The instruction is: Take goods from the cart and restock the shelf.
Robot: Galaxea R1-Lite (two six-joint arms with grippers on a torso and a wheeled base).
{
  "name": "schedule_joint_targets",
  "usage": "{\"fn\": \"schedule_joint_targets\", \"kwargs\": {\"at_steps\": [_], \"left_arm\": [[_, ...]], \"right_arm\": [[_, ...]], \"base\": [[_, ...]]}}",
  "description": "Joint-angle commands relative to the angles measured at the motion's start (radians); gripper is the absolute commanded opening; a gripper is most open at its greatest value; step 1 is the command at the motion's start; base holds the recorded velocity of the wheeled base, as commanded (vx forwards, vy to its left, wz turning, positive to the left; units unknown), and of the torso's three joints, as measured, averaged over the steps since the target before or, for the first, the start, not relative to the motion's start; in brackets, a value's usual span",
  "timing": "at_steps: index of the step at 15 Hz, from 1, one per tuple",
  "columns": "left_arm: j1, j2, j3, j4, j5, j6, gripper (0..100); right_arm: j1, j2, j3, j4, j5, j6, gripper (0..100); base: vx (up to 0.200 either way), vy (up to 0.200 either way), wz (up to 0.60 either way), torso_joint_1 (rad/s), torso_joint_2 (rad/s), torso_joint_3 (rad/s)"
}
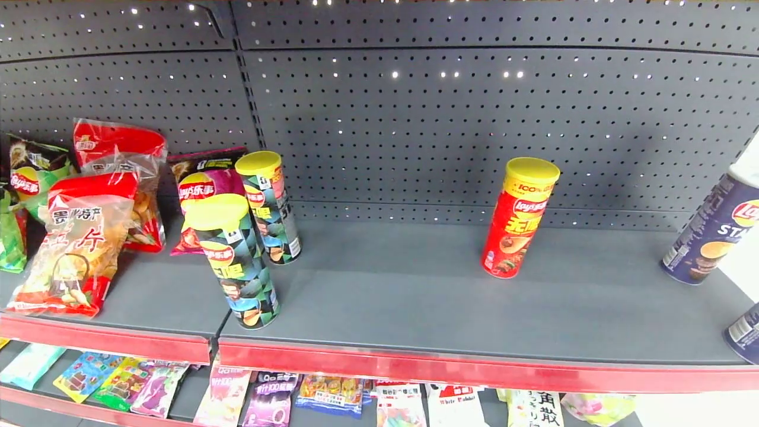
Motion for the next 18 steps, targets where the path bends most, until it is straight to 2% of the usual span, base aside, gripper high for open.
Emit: {"fn": "schedule_joint_targets", "kwargs": {"at_steps": [1,2,3,4,7,8,10,12,13,18], "left_arm": [[0.0,0.002,-0.028,0.002,-0.058,-0.05,0],[0.0,0.003,-0.034,0.002,-0.095,-0.079,0],[0.0,0.003,-0.032,0.002,-0.131,-0.125,0],[0.0,0.011,-0.028,0.004,-0.134,-0.134,0],[0.001,0.011,-0.012,0.007,-0.13,-0.134,0],[0.001,0.003,0.0,0.004,-0.136,-0.134,0],[0.001,0.007,0.0,0.001,-0.142,-0.144,0],[0.0,0.007,0.001,0.001,-0.153,-0.144,0],[0.0,0.007,0.001,0.001,-0.17,-0.144,0],[0.001,0.011,-0.006,-0.001,-0.188,-0.144,0]], "right_arm": [[0.008,0.103,-0.142,-0.003,0.071,-0.003,100],[0.01,0.261,-0.26,-0.014,0.077,0.032,100],[0.024,0.488,-0.482,-0.014,0.097,0.142,100],[0.042,0.594,-0.542,-0.014,0.123,0.144,100],[0.096,0.746,-0.551,-0.021,0.149,0.047,100],[0.11,0.848,-0.571,-0.066,0.149,0.035,100],[0.212,1.048,-0.59,-0.253,0.18,0.037,100],[0.214,1.221,-0.594,-0.416,0.229,0.029,100],[0.212,1.281,-0.597,-0.456,0.289,0.03,100],[0.133,1.476,-0.668,-0.472,0.488,-0.065,100]], "base": [[0.0,0.0,0.0,0.0,0.0,0.0],[0.0,0.0,0.0,0.0,0.0,0.0],[0.0,0.0,0.0,0.0,0.0,0.0],[0.0,0.0,0.0,0.0,0.0,0.0],[0.0,0.0,0.0,0.0,0.0,0.0],[0.0,0.0,0.0,0.0,0.0,0.0],[0.0,0.0,0.0,0.0,0.0,0.0],[0.0,0.0,0.0,0.0,0.0,0.0],[0.0,0.0,0.0,0.0,0.0,0.0],[0.0,0.0,0.0,0.0,0.0,0.0]]}}
